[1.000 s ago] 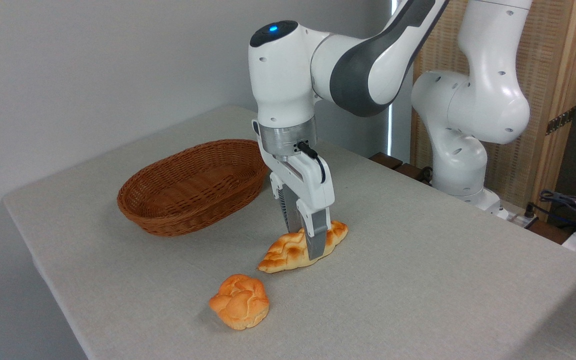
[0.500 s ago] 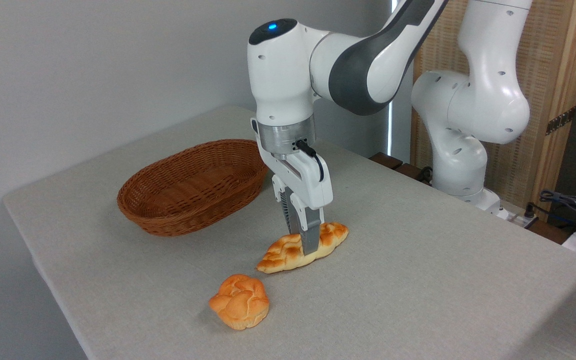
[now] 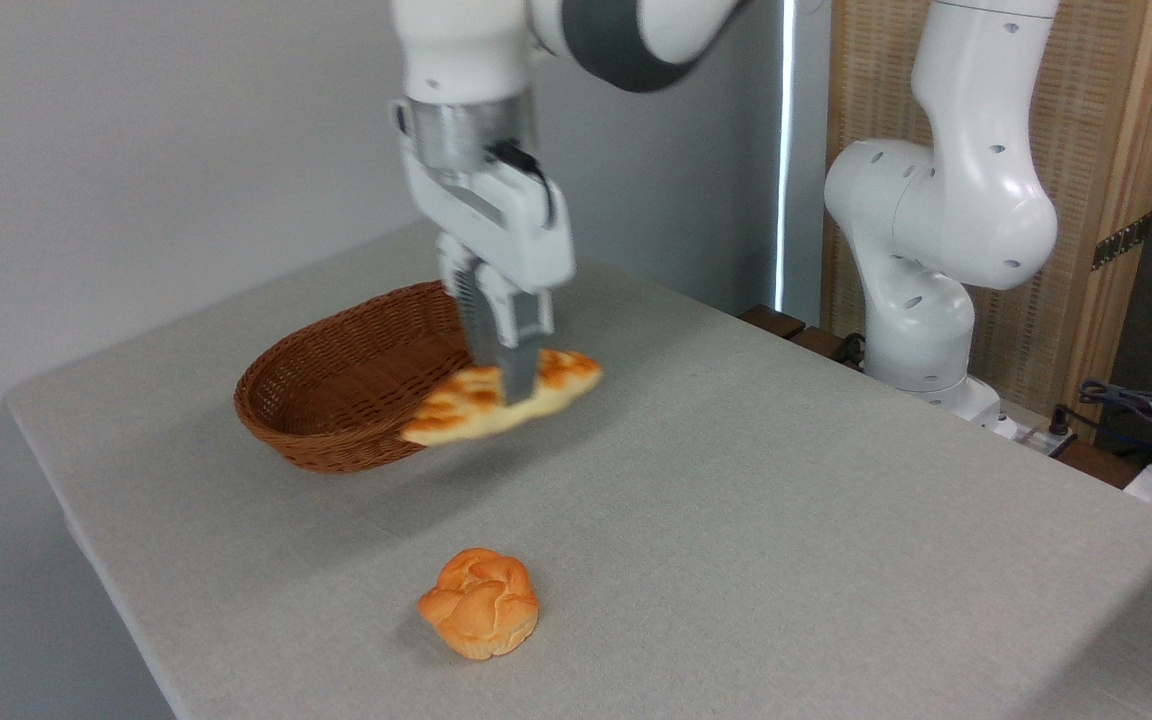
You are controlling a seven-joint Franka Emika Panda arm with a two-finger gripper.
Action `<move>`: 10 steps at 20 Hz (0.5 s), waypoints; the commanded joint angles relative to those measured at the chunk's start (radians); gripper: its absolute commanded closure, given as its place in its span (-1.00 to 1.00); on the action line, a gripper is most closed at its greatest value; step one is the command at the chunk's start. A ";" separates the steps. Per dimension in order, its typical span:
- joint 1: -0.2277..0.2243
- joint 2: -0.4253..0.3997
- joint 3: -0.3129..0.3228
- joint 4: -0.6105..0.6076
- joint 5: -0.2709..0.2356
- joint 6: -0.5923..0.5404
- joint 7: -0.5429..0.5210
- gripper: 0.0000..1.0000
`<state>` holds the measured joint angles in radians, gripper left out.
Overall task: Put bread into the basket
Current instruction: 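Lift the braided loaf and carry it over the wicker basket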
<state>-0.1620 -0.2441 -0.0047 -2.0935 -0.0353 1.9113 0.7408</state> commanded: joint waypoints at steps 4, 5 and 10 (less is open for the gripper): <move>-0.106 0.233 -0.092 0.254 -0.017 -0.017 -0.297 0.11; -0.111 0.282 -0.122 0.301 -0.015 -0.009 -0.343 0.11; -0.113 0.446 -0.247 0.460 0.003 -0.002 -0.477 0.11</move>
<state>-0.2746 0.1095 -0.2163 -1.7352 -0.0389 1.9186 0.3088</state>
